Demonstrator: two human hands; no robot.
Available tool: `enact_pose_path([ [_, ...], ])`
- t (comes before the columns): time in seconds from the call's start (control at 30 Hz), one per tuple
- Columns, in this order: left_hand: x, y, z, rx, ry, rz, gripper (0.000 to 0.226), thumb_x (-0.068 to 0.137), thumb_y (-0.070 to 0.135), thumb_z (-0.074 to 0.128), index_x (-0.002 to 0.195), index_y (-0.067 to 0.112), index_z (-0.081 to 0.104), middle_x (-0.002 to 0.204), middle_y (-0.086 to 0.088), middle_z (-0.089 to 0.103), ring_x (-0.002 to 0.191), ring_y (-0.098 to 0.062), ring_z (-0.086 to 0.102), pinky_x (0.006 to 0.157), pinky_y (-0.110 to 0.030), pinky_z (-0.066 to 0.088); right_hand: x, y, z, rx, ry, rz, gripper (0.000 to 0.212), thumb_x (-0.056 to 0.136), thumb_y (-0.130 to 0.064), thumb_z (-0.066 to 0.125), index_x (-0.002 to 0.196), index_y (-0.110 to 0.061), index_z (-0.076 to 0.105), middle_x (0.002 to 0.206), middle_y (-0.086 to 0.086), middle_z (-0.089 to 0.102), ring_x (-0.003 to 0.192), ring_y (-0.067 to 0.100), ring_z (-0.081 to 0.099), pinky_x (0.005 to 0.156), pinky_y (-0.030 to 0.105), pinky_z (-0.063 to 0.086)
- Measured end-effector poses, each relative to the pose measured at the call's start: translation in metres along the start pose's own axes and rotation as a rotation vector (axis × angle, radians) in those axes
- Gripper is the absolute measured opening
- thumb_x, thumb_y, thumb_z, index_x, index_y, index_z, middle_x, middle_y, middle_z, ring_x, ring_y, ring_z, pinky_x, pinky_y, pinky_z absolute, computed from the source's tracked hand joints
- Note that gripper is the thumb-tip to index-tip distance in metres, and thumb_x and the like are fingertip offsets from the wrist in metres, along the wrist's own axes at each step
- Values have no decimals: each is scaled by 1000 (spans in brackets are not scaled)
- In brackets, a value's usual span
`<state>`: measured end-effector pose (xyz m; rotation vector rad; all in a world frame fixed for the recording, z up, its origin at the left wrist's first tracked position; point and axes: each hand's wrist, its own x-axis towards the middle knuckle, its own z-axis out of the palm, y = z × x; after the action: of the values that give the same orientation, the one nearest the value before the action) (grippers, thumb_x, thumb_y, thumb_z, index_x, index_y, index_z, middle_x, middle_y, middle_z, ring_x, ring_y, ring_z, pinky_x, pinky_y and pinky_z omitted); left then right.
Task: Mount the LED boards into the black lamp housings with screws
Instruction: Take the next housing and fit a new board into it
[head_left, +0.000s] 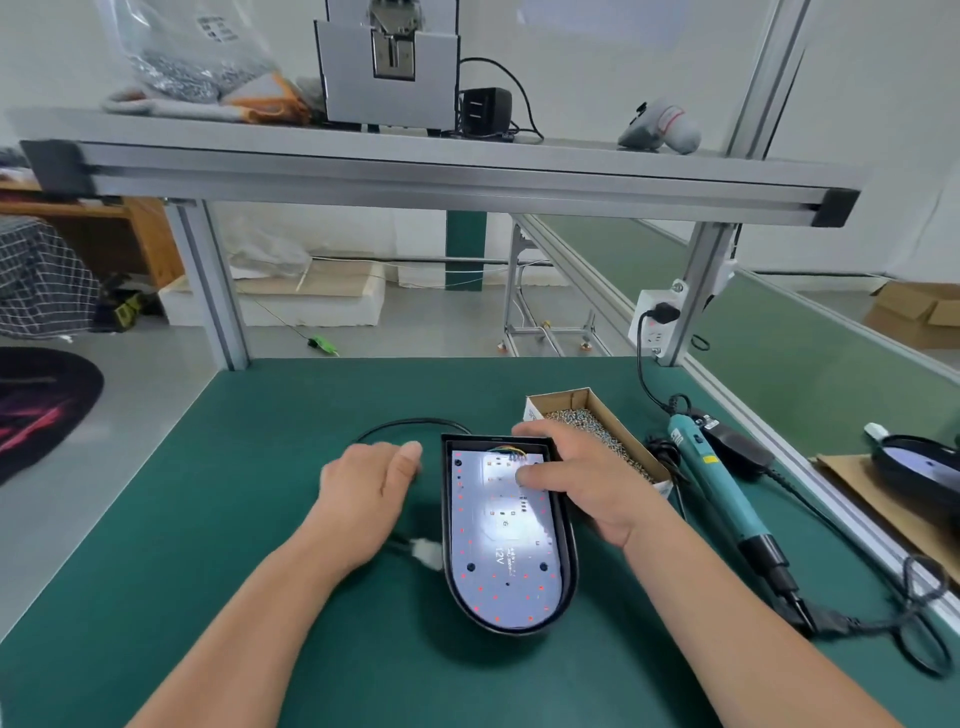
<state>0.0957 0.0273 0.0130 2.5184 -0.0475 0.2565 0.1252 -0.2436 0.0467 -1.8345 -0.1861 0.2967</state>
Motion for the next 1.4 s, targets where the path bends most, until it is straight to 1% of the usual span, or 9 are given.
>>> enact_pose_path([
  [0.17, 8, -23, 9, 236, -30, 28, 33, 104, 42, 59, 134, 28, 61, 135, 10, 58, 134, -21, 44, 114, -41, 28, 0, 2, 1, -144, -30, -23, 48, 84, -22, 81, 128, -33, 64, 122, -15, 69, 111, -1, 64, 93, 17, 48],
  [0.3, 8, -20, 8, 109, 60, 37, 29, 103, 30, 63, 131, 23, 68, 131, 7, 68, 131, -22, 53, 112, -42, 35, 1, 5, 3, -411, -44, -54, 51, 100, -28, 70, 148, -30, 51, 136, -21, 56, 126, 1, 53, 100, 14, 39],
  [0.47, -1, -7, 0, -23, 142, 50, 23, 103, 35, 55, 108, 22, 73, 98, 6, 74, 97, -23, 66, 89, -39, 53, -3, 1, 5, -508, -5, -103, 58, 103, -30, 65, 156, -23, 43, 153, -8, 44, 141, 4, 40, 112, 22, 28],
  [0.53, -7, -2, -3, -96, 170, 59, 33, 104, 44, 47, 110, 22, 70, 97, 12, 68, 94, -17, 62, 90, -42, 55, -4, -4, 2, -503, 1, -124, 50, 99, -28, 67, 147, -28, 53, 145, -10, 53, 131, 3, 49, 106, 23, 36],
  [0.67, -25, 20, -5, -306, 191, 195, 48, 102, 59, 47, 142, 36, 57, 131, 28, 58, 126, 2, 53, 103, -24, 43, -7, -13, -7, -551, -5, -189, 32, 94, -24, 72, 123, -32, 66, 120, -11, 65, 113, 4, 59, 99, 30, 47],
  [0.83, -30, 34, 4, -159, 19, 399, 54, 98, 49, 57, 150, 36, 51, 148, 39, 39, 141, 9, 35, 116, -16, 30, -7, -19, -11, -611, -39, -189, 20, 89, -20, 69, 100, -37, 67, 93, -11, 64, 88, 12, 60, 82, 40, 51],
  [1.0, -31, 28, 20, -93, -125, 293, 58, 101, 38, 62, 155, 26, 45, 148, 31, 31, 139, 4, 33, 119, -27, 34, -2, -8, 8, -751, 7, -153, 50, 100, -26, 63, 149, -23, 52, 144, 3, 48, 130, 20, 53, 109, 37, 41],
  [1.2, -30, 31, 24, -28, -152, 228, 58, 104, 41, 55, 158, 27, 39, 147, 25, 27, 136, -4, 29, 117, -26, 31, 6, -9, 12, -807, -38, -204, 40, 101, -22, 60, 140, -23, 59, 122, 0, 52, 120, 22, 56, 100, 36, 44],
  [1.4, -28, 20, 21, -225, -134, 183, 59, 97, 29, 70, 152, 30, 49, 141, 41, 28, 141, 3, 27, 120, -29, 30, -5, -11, -2, -544, 18, -218, 49, 103, -45, 65, 147, -26, 56, 144, -11, 58, 124, 2, 54, 107, 26, 40],
])
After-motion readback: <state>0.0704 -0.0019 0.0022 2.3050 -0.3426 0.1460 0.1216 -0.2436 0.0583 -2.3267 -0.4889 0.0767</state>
